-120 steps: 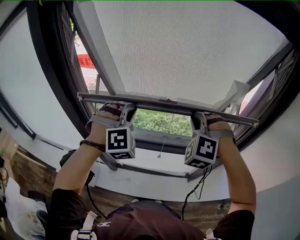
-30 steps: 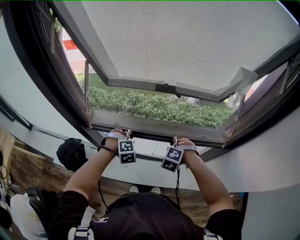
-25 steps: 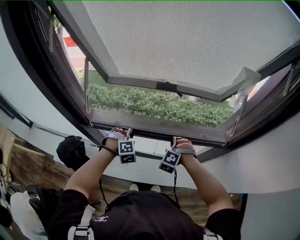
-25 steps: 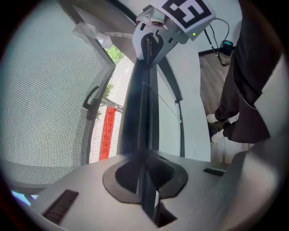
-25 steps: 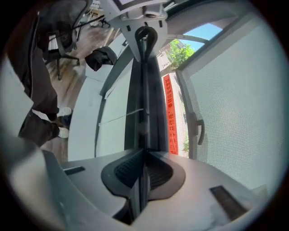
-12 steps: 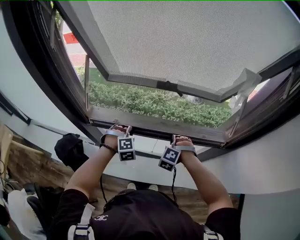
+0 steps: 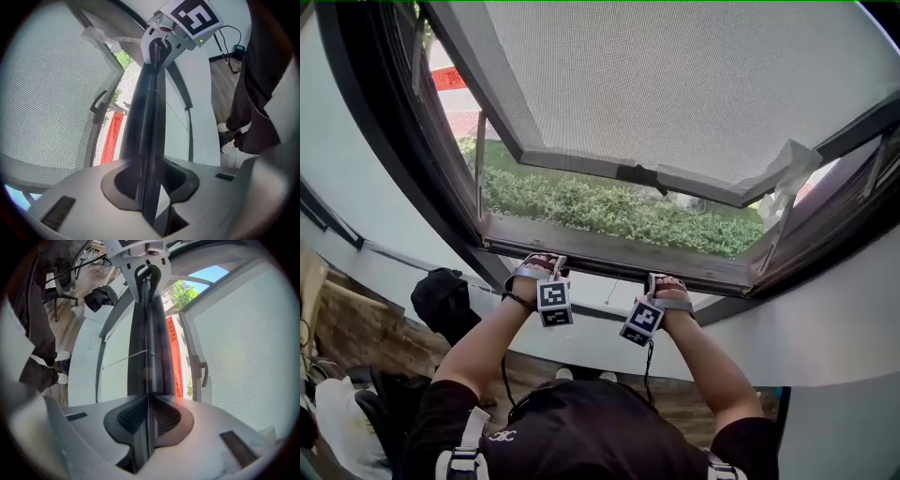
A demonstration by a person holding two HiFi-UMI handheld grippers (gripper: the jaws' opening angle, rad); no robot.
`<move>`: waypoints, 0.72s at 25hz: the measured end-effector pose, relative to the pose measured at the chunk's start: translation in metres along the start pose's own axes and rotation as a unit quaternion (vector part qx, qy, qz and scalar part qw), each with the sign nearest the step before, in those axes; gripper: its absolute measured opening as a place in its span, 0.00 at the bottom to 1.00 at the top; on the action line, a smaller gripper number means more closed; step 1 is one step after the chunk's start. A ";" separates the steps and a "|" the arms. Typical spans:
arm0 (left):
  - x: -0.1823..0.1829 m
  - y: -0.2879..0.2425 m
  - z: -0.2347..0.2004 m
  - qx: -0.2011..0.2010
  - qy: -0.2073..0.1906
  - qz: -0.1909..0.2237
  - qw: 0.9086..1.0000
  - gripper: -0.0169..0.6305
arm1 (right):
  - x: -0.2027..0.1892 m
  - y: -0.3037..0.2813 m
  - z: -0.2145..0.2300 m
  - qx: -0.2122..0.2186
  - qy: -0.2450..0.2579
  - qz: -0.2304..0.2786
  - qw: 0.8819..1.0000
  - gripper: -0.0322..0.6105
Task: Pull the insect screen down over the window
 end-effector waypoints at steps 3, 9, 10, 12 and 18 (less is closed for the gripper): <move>-0.001 0.001 0.001 -0.007 0.012 -0.004 1.000 0.18 | 0.000 0.005 0.001 0.018 -0.021 0.012 1.000 0.15; 0.004 0.036 -0.015 -0.026 0.124 0.045 0.991 0.18 | 0.010 0.047 0.017 0.048 -0.171 0.142 0.974 0.18; 0.001 0.041 -0.017 -0.032 0.162 0.065 0.984 0.16 | 0.010 0.055 0.022 0.043 -0.205 0.169 0.963 0.16; -0.001 0.053 -0.021 -0.055 0.250 0.111 0.960 0.08 | 0.008 0.071 0.034 0.011 -0.266 0.217 0.939 0.10; 0.024 0.112 -0.048 -0.028 0.437 0.291 0.851 0.04 | -0.020 0.112 0.068 -0.115 -0.480 0.334 0.803 0.06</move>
Point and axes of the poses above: the fingertips, and each gripper's own axes: y backward along the fingers, z to its right, x out of its top, the point moved 4 cm from there along y, backward along the fingers, and after that the axes turned 11 degrees about y, right-handed, at the moved point
